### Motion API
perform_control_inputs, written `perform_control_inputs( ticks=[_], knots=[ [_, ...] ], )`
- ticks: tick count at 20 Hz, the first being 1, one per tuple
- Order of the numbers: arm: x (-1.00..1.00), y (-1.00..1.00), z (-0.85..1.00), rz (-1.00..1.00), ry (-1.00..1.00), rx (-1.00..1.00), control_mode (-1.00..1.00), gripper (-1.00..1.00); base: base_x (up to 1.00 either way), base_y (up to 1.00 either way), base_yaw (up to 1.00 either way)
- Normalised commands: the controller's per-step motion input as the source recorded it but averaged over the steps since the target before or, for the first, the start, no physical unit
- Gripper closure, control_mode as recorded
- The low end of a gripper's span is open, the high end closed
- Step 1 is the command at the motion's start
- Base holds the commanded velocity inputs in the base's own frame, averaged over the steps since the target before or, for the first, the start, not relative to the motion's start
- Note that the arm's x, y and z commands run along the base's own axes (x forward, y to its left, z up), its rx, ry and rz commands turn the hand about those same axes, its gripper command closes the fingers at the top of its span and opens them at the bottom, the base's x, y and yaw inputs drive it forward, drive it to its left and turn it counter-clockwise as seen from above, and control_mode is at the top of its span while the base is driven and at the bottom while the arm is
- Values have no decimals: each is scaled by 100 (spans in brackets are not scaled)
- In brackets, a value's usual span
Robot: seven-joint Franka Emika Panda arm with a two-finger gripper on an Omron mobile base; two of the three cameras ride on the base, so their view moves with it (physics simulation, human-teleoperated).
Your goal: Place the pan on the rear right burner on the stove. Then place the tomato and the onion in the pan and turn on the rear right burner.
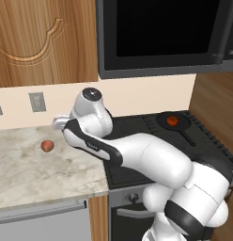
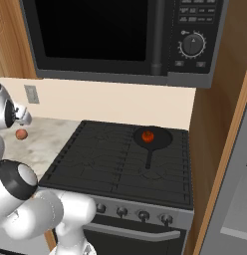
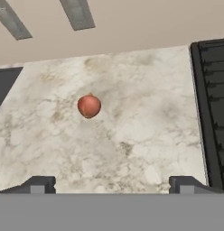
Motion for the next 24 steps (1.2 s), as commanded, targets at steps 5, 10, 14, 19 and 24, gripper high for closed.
perform_control_inputs(
  ticks=[5, 10, 14, 19, 24],
  knots=[
    [0, 42, -6, 4, 0, -3, -100, -100, 0, 0, 0],
    [13, 27, 0, 9, 6, 0, -100, -100, 0, 0, 0],
    [33, 3, 0, 3, 0, 0, -100, -100, 0, 0, 0],
    [38, 0, -8, 0, 0, 0, -100, -100, 0, 0, 0],
    [21, 12, -12, 0, 0, 0, -100, -100, 0, 0, 0]
  ],
)
